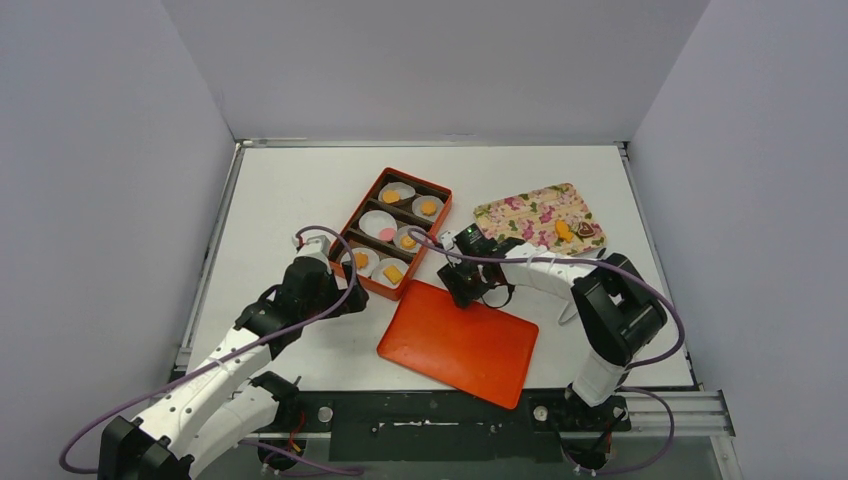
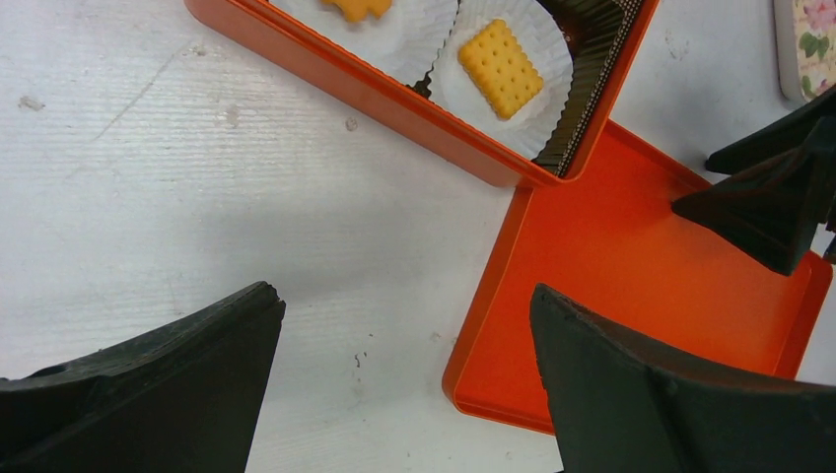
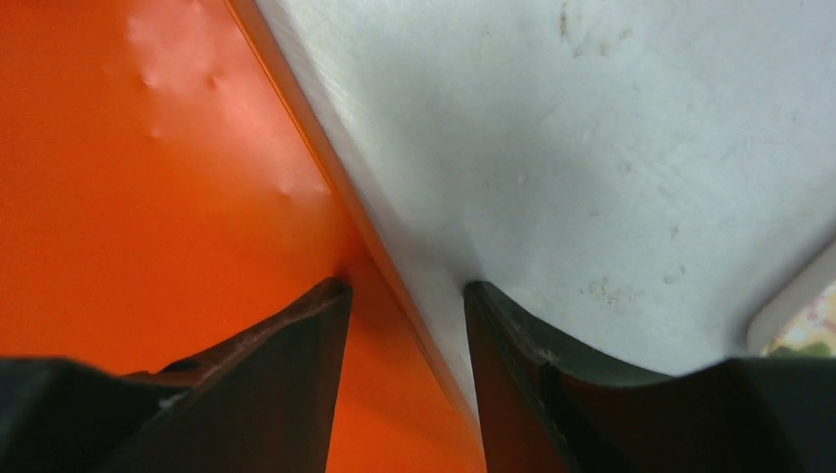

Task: Pack the cookies

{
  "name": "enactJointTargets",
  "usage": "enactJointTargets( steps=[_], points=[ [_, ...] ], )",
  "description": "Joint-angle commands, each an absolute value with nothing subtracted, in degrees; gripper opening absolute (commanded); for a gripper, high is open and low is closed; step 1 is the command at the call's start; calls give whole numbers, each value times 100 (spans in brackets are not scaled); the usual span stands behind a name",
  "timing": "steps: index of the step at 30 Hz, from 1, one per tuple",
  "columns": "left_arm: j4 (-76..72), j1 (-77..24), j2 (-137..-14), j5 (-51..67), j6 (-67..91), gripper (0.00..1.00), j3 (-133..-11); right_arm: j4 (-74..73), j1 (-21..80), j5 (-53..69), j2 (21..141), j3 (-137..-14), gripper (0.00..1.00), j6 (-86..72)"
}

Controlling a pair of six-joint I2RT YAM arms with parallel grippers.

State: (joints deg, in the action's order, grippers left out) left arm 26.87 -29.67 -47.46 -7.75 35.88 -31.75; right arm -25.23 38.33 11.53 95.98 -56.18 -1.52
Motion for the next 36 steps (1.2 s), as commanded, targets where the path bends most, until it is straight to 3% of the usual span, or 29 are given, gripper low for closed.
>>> enactJointTargets(
  steps=[1,9,22,36],
  points=[
    [2332,-2962,-4611,-441,3664,94,-3125,-2656,3958,1445,9845,-5939,43,257],
    [2276,-2962,-4578,-354,3631,94,-3128,-2959,4235,1128,9848,-5950,0,472],
    [2124,-2962,-4513,-343,3574,94,-3307,-3077,4412,732,8233,-5832,0,545],
    [1211,-2962,-4096,203,3893,94,-3099,-2293,3440,775,6673,-5312,0,-937]
  ],
)
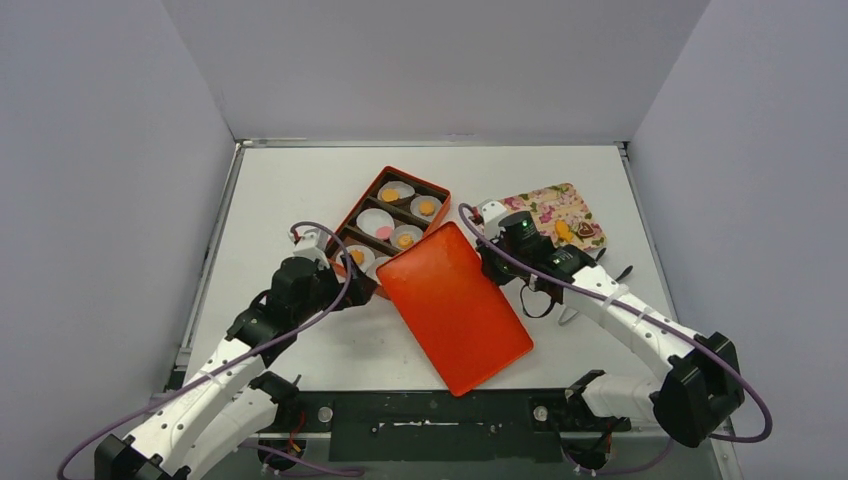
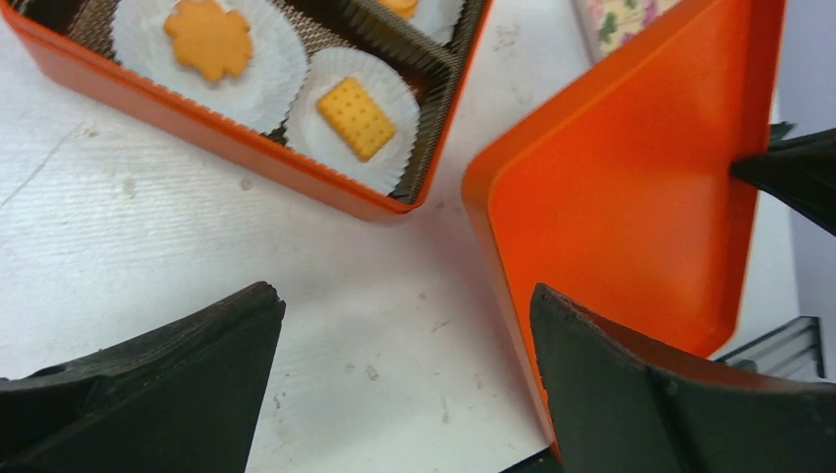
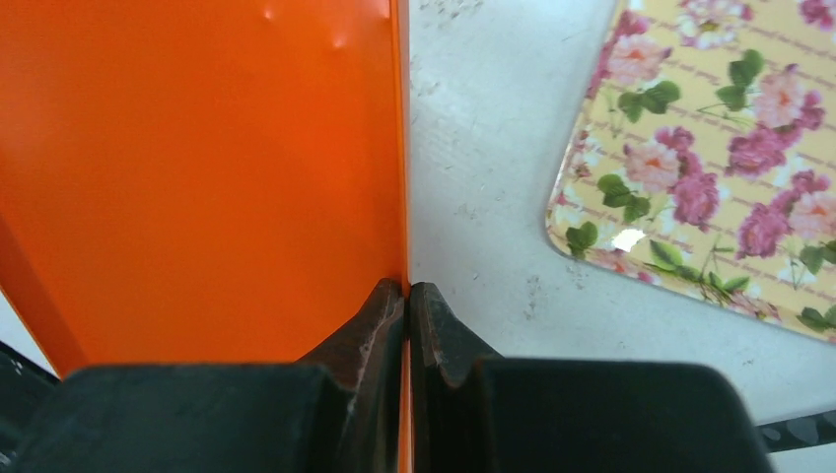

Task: Pack the cookies

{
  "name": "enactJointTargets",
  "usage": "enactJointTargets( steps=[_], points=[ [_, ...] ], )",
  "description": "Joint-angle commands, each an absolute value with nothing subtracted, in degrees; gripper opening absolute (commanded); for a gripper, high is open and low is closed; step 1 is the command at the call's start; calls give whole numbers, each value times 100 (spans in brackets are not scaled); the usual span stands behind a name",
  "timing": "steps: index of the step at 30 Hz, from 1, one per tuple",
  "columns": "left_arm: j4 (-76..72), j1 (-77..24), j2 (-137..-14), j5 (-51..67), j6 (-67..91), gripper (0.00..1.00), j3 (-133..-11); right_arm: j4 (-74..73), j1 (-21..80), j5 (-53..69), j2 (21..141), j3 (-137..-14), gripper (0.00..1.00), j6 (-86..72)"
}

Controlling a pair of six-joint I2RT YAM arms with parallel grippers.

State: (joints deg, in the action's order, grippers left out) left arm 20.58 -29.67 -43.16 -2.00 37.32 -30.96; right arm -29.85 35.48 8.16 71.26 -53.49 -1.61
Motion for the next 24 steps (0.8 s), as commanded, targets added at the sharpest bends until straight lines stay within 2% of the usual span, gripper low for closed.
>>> enactJointTargets(
  steps=[1,14,20,24],
  points=[
    [1066,-2962,-4065,291,3937,94,-3045,-2220,3430,706,6603,-5276,0,-1098],
    [-634,-2971,-4478,1033,4442,89,-2624,-1215,3413,642,6409,-4801,0,-2721],
    [-1440,-2971,-4777,1226,4733,82,-2429,-727,3410,805,6335,-4620,0,-3080],
    [-1932,-2976,-5049,1385,4893,73,-2430,-522,3410,940,6361,-4587,0,-3195]
  ],
)
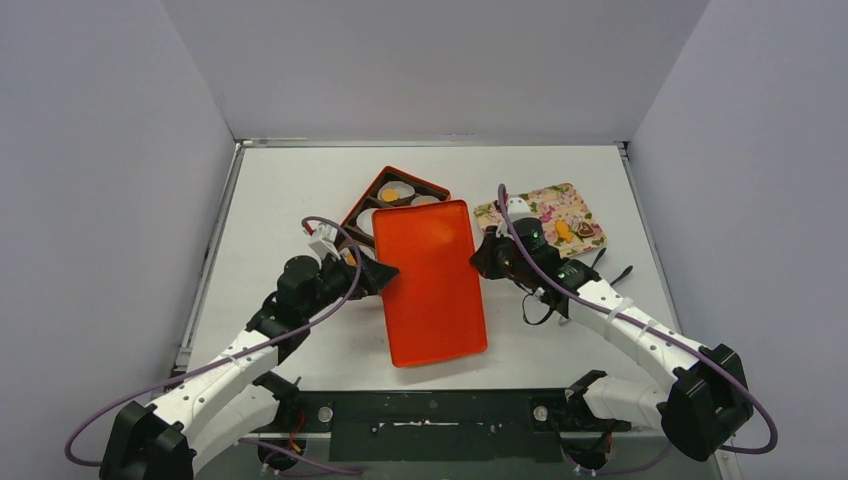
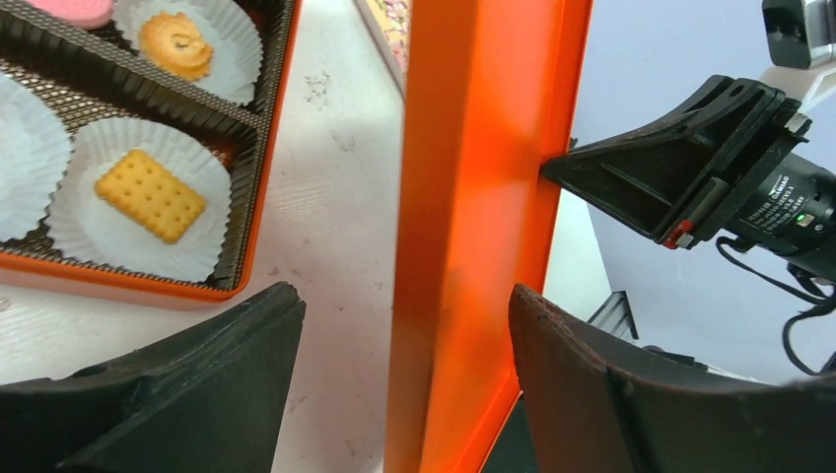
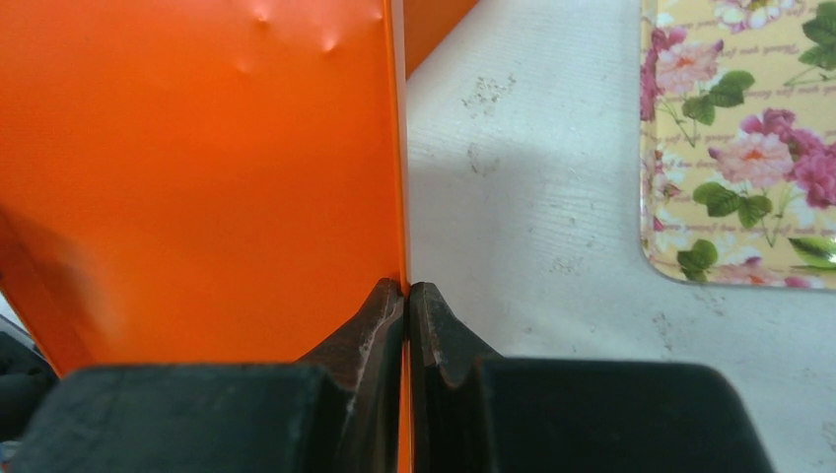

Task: Pack the cookies

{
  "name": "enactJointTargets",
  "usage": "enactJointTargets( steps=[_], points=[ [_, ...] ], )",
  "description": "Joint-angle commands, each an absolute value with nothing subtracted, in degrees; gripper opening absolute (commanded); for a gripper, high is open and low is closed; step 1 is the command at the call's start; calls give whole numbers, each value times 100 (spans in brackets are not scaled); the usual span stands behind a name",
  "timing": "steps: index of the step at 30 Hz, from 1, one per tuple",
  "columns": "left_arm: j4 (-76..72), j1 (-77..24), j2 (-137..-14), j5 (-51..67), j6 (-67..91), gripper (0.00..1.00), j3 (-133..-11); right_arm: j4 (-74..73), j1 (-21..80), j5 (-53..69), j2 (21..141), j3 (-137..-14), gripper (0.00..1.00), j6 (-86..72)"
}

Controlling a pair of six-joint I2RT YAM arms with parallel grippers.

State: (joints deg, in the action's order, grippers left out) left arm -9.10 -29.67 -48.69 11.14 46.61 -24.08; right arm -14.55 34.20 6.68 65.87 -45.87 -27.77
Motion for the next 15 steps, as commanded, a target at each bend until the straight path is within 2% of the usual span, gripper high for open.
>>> enactJointTargets(
  steps=[1,4,12,14,15],
  points=[
    [-2034,-2977,-5100,1433,4922,69,-2441,-468,3410,952,6355,-4569,0,-3229],
    [-2187,-2979,-5203,1519,4959,58,-2504,-264,3410,958,6332,-4511,0,-3328],
    [-2046,-2979,-5174,1522,5137,11,-3012,-44,3439,819,6384,-4522,0,-3396],
    [-1805,-2979,-5144,1358,5150,0,-3204,85,3512,643,6381,-4606,6,-3328],
    [-1683,-2979,-5142,1282,5151,0,-3316,43,3567,497,6381,-4685,10,-3270]
  ],
)
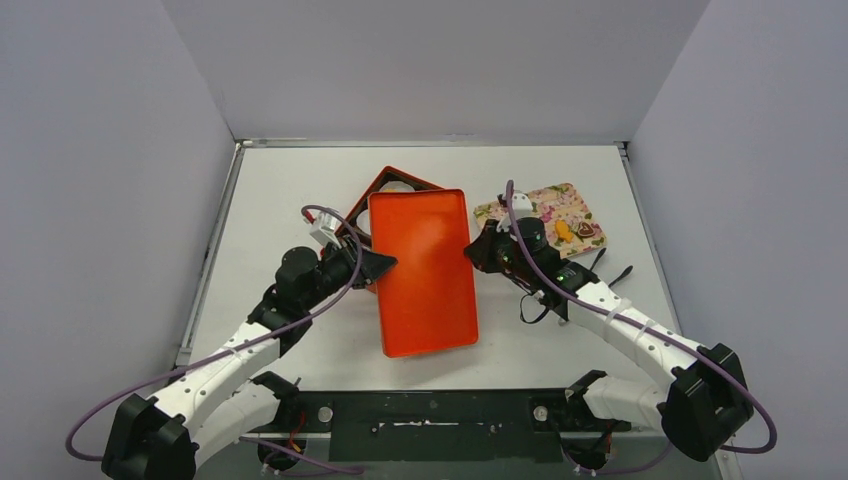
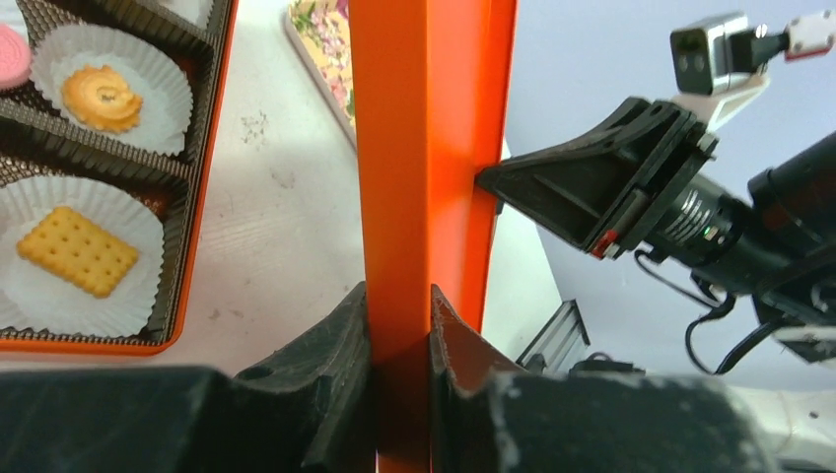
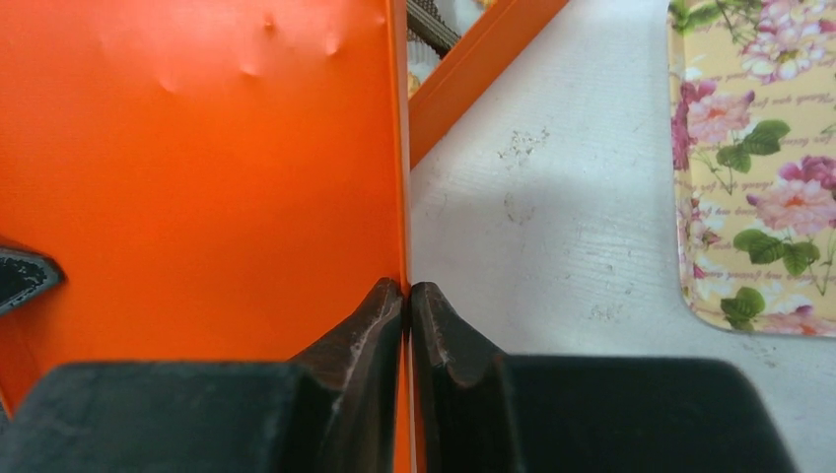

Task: Pack the cookies

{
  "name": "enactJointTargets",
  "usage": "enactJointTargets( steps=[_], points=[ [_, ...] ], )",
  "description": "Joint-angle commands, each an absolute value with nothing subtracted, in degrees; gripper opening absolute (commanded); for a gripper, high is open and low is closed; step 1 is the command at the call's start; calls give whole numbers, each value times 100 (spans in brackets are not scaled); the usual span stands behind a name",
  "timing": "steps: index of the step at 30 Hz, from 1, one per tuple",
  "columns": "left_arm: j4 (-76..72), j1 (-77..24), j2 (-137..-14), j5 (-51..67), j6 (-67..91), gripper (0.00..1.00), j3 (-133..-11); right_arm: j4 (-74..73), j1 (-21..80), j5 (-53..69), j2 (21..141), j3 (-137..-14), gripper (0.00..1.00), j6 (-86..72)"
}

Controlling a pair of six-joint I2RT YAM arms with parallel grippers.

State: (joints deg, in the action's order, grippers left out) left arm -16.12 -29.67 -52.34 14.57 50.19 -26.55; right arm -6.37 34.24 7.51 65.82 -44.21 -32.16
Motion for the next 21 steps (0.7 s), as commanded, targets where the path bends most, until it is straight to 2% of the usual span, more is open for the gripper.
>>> enactJointTargets(
  steps=[1,6,10,14,21],
  points=[
    [-1587,-2979,-5146,1191,5144,0,-3424,-60,3640,359,6377,-4772,15,-3204],
    [-1090,-2986,-5253,742,5084,0,-4142,-611,4221,-553,6379,-5487,45,-2740],
    [-857,-3001,-5407,282,5063,0,-4695,-1047,4549,-981,6387,-6100,65,-2383],
    [-524,-3089,-5754,-328,5073,0,-5277,-1250,4854,-1234,6311,-6499,80,-2034],
    [264,-3499,-6421,-1705,5301,0,-6127,-1473,5684,-1740,6505,-7050,97,-1529]
  ],
)
